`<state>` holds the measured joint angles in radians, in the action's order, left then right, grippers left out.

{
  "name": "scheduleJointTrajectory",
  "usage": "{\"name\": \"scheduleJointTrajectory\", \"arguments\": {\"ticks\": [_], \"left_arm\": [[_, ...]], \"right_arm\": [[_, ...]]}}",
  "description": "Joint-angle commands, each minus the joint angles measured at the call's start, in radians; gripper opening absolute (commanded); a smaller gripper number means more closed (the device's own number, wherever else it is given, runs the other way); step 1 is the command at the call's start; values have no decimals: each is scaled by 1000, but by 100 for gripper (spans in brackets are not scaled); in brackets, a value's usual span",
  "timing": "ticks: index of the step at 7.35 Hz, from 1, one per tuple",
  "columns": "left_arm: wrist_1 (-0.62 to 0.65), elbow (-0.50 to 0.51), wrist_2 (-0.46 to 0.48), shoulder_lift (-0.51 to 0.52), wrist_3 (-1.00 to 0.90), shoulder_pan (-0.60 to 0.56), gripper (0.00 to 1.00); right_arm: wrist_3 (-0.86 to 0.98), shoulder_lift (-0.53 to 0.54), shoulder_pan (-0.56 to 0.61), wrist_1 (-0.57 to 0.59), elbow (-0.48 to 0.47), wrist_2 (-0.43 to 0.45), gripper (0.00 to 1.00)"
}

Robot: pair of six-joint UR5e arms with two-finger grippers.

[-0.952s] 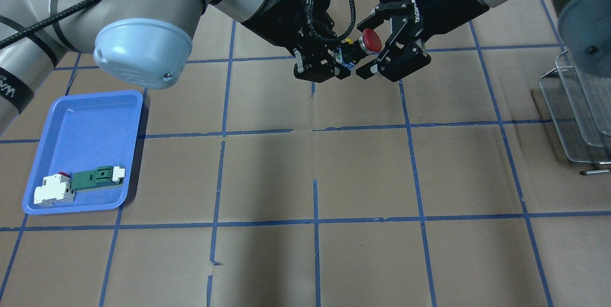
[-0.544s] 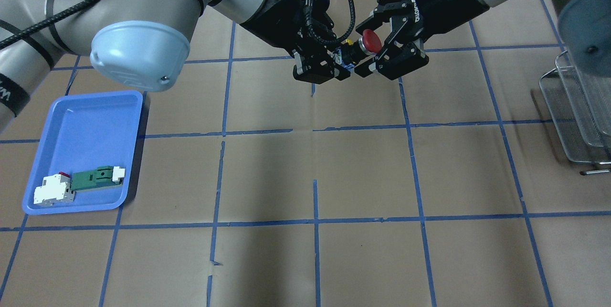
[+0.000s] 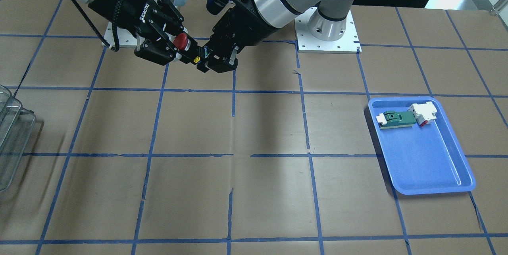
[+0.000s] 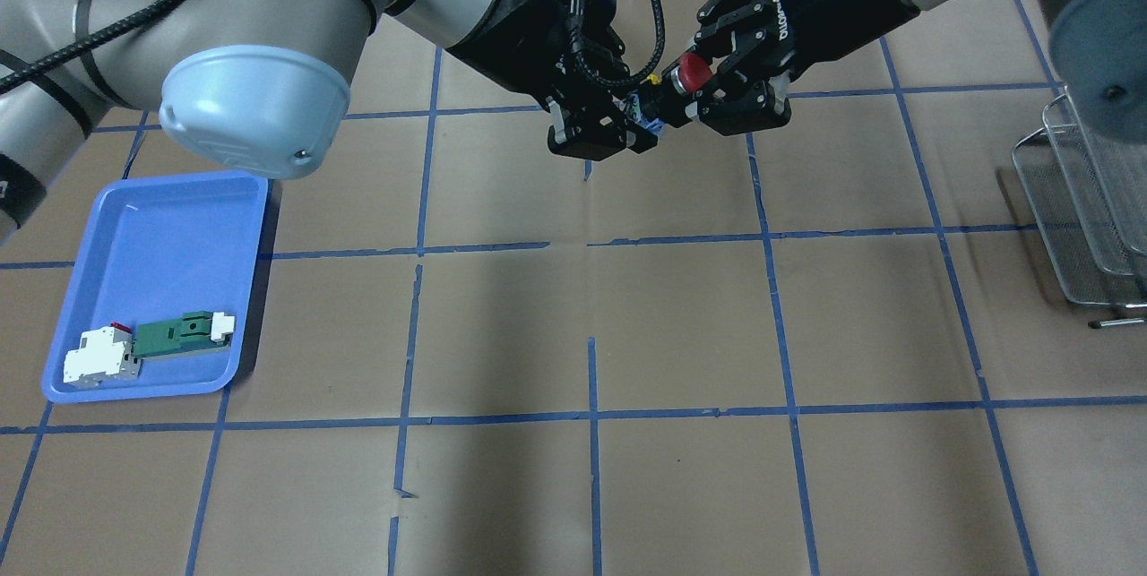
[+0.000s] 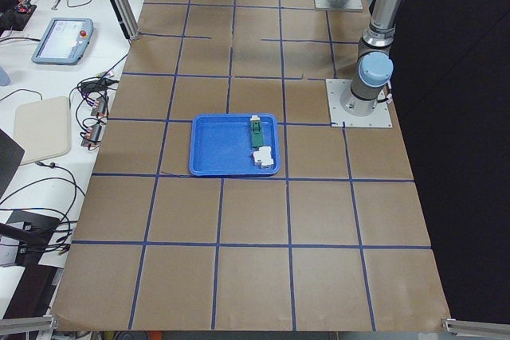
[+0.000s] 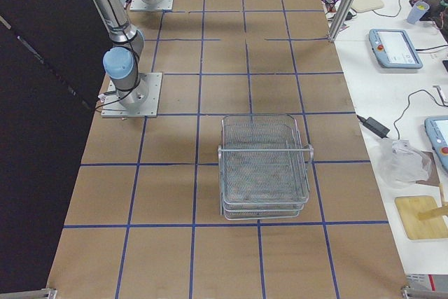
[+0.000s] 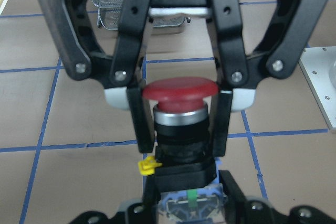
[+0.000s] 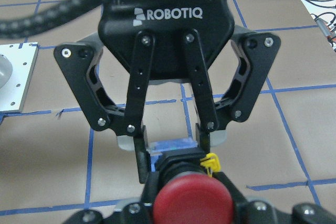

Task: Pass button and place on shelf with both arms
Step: 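Close the right gripper on the button held by the left gripper, then open the left gripper and withdraw it while the right gripper carries the button away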

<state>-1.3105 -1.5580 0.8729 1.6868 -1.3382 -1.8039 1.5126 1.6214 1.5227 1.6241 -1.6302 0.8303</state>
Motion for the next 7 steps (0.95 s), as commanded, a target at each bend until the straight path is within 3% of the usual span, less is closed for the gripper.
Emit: {"name": "scheduleJointTrajectory", "arguments": {"ticks": [1, 2, 4, 7], "left_arm": [[1, -1, 6, -7, 13, 1, 74], [1, 1, 15, -13, 31, 1, 100], [-18, 16, 24, -18, 62, 14, 100], [-85, 22, 237, -29, 245, 56, 100]], "right_arm": [[1, 0, -1, 2, 1, 0, 0], [3, 0, -1, 2, 3, -3, 0], [3, 0, -1, 2, 1, -5, 0], [6, -12, -16, 7, -10, 12, 0]]}}
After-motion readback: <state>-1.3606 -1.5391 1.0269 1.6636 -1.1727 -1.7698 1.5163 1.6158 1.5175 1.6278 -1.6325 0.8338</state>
